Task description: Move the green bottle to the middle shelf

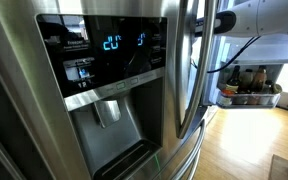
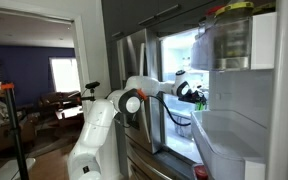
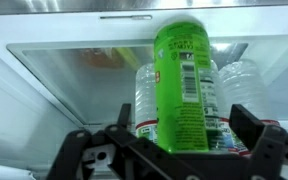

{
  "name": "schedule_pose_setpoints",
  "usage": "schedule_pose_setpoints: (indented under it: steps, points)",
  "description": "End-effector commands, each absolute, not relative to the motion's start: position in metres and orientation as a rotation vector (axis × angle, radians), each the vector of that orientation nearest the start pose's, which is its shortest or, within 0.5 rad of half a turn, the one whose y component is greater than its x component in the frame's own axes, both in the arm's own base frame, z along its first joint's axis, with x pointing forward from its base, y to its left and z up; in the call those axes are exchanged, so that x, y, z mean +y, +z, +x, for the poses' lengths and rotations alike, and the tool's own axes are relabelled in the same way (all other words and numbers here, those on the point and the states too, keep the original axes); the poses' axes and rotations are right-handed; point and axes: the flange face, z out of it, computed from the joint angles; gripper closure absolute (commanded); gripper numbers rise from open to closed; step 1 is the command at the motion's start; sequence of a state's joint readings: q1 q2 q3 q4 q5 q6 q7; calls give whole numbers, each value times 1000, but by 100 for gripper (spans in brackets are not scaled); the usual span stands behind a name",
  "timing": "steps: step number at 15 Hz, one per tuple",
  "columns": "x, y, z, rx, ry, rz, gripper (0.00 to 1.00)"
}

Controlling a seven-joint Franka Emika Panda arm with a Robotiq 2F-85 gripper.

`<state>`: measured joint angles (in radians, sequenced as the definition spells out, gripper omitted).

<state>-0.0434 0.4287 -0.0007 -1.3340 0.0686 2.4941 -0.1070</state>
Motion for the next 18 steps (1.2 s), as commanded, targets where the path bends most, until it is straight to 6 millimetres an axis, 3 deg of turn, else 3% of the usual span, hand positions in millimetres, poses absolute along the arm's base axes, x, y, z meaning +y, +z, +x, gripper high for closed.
schedule_pose_setpoints:
  steps: [1,8,12,18]
  points:
    - [-33,570,740,-11,-1096,-2932,0]
    - [-41,583,718,13,-1007,-2985,0]
    - [-53,601,689,65,-1025,-2951,0]
    - [-47,630,634,187,-1037,-2915,0]
